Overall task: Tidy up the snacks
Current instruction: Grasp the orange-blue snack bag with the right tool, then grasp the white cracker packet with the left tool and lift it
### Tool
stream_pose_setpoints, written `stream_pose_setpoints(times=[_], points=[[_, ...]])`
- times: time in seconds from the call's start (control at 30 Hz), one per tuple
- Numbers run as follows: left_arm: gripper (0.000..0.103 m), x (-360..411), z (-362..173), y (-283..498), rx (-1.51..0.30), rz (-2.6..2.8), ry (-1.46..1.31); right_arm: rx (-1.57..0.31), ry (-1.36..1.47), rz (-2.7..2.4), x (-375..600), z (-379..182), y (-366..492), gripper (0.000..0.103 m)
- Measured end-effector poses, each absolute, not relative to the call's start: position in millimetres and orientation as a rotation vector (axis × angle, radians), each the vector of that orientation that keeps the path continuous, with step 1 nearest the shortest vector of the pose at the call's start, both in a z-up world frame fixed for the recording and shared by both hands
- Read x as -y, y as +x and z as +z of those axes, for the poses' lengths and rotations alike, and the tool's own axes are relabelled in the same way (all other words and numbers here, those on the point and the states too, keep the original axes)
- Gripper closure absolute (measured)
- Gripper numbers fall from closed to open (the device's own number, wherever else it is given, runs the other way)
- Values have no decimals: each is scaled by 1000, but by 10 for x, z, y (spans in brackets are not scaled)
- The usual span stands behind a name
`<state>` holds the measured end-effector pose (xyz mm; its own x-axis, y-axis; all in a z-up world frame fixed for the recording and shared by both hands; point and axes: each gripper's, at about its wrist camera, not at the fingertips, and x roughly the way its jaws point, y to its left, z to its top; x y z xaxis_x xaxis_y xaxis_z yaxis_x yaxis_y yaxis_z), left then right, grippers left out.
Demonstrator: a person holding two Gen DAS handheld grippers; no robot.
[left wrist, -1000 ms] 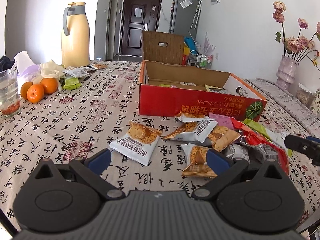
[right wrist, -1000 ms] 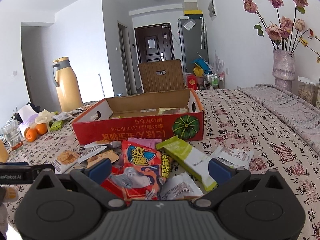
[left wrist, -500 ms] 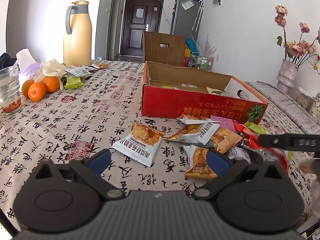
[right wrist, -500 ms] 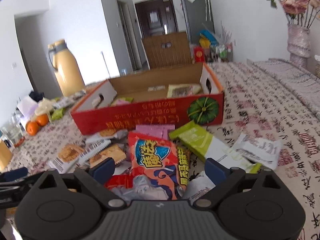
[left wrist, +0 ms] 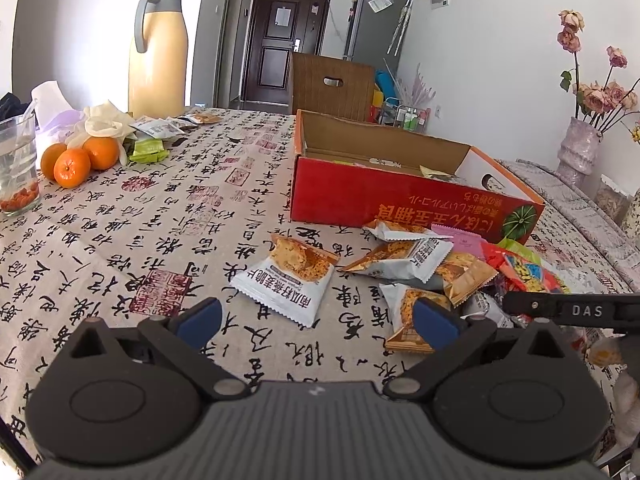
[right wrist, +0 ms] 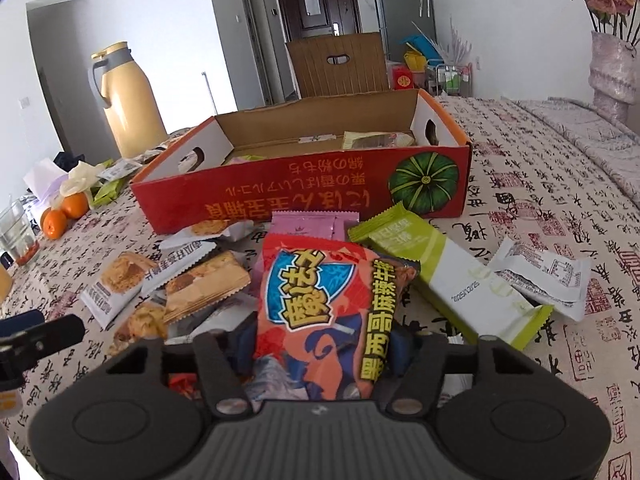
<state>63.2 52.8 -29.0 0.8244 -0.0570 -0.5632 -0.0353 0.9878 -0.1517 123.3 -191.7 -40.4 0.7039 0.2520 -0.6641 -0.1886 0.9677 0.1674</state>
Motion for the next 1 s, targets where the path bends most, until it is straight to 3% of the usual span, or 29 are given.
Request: stream_pose_setpoints(times=[0.53, 1.0], points=[[0, -622, -297, 886, -646, 57, -62, -572, 139, 179, 2186, -137, 944, 46], [0, -497, -394, 1333, -722, 46, 91, -532, 182, 67, 2558, -106, 884, 46]])
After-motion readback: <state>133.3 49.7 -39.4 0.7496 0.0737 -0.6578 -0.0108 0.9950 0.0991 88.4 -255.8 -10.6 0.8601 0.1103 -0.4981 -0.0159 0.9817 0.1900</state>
